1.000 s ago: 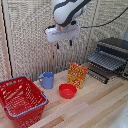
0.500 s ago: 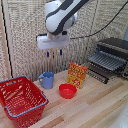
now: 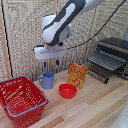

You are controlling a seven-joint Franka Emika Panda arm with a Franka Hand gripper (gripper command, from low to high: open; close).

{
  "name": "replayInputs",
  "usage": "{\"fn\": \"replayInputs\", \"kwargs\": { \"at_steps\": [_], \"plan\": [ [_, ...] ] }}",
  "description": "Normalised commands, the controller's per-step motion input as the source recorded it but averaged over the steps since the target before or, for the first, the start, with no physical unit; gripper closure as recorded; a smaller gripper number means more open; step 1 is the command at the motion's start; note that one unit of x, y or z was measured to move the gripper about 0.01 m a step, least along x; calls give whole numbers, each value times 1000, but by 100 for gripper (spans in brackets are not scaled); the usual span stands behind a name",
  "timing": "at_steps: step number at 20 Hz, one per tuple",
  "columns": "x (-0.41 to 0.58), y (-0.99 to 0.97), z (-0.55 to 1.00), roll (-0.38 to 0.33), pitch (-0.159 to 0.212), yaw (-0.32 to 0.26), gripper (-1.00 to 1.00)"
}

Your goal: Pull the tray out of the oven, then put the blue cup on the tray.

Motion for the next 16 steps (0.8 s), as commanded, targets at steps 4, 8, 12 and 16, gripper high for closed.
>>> {"fn": "replayInputs", "kwargs": {
  "at_steps": [4,8,12,16],
  "plan": [
    [101,4,-125,2,100,28,-100],
    [251,-26,-189,-3,52,35,-100],
    [274,-141,-104,-22,25,77,-100],
    [32,-309,-62,-12,52,137,-100]
  ]
}}
